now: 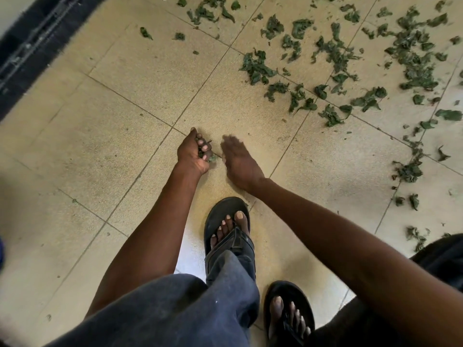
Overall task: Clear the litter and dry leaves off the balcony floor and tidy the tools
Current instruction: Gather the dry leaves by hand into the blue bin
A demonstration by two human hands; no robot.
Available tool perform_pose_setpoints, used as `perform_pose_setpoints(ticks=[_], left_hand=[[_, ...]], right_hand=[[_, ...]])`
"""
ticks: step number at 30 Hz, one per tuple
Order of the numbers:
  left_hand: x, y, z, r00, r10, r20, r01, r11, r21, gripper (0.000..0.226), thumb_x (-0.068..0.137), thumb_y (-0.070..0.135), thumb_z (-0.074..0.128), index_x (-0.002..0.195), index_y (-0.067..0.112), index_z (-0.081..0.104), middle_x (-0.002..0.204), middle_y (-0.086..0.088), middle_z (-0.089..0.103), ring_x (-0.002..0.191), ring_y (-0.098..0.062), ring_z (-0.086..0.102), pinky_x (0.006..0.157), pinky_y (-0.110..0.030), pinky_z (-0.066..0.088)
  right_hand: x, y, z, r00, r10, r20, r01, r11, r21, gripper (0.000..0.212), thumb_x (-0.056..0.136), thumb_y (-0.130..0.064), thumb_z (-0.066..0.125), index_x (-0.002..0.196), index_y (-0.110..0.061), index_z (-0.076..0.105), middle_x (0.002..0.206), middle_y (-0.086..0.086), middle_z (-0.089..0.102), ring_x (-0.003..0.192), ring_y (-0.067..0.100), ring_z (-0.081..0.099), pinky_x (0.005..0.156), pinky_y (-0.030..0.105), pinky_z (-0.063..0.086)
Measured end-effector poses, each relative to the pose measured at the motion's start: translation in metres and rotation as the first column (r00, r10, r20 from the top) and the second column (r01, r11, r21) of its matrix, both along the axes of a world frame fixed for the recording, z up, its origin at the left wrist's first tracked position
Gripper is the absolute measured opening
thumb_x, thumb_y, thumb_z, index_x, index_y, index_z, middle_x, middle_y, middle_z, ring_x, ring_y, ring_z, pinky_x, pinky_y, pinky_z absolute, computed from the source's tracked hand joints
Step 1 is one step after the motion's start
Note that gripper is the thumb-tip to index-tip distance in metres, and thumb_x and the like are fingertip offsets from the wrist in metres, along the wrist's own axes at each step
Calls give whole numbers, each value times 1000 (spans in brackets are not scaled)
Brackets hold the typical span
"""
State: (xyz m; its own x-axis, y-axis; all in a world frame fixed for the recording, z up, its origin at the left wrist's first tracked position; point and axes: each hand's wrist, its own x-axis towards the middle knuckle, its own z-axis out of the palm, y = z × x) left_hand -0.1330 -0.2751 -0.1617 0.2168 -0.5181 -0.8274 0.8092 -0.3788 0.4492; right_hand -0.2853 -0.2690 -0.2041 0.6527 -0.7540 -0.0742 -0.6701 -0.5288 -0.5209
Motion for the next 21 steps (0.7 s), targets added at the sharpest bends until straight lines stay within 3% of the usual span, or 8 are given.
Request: perform_pose_setpoints(ticks=[4,10,12,14,16,18,19,21], left_hand=[[-9,-2,-3,1000,-6,-13,6,1000,-4,37,103,34,47,69,19,50,46,8,41,34,-7,34,30,-17,18],[-33,-12,-2,995,-97,-23,97,995,16,35,103,33,47,71,17,50,47,7,42,34,-7,35,29,-18,19],[-46,-19,0,990,-138,-20,139,990,22,34,103,33,47,72,17,49,47,6,42,34,-7,35,29,-18,19],[-61,-28,4,983,-184,-15,184,983,28,34,102,33,48,73,16,50,47,6,43,34,-8,35,29,-17,19],[-77,-37,6,975,-222,-6,222,975,27,34,102,32,49,73,15,50,46,5,43,33,-7,35,29,-17,19],[-98,-48,8,964,-264,7,264,964,21,33,102,31,50,74,13,50,44,5,43,31,-7,35,28,-16,19],[-111,-54,10,956,-292,14,291,956,22,33,102,30,50,75,12,50,44,5,43,31,-7,35,28,-16,19],[-139,-64,17,938,-345,35,344,939,18,36,103,30,48,73,11,52,44,4,42,30,-6,34,27,-16,19]], right_hand=[[-51,-5,-5,896,420,-145,-444,847,-293,54,77,6,66,130,6,55,137,22,54,129,37,50,99,43,48],[-89,-30,8,894,381,-236,-446,813,-375,23,80,4,67,103,2,66,103,17,63,94,30,58,63,39,57],[-89,-38,14,949,249,-192,-300,900,-317,21,81,6,63,100,1,69,100,17,65,93,31,59,66,40,57],[-89,-50,25,987,-163,11,163,978,-129,26,81,9,59,100,0,73,101,16,70,92,26,64,76,33,55],[-93,-67,41,700,-689,188,591,706,390,24,79,11,59,90,-1,76,84,6,75,78,11,67,75,21,52],[-102,-78,62,271,-945,181,398,282,873,17,81,14,61,82,1,73,68,4,72,65,11,68,71,23,58],[-109,-79,72,158,-976,152,255,189,948,17,84,15,59,83,3,70,69,7,71,66,15,68,70,25,59],[-120,-77,90,165,-970,181,214,215,953,16,85,15,58,86,4,70,76,13,70,70,19,68,73,27,59]])
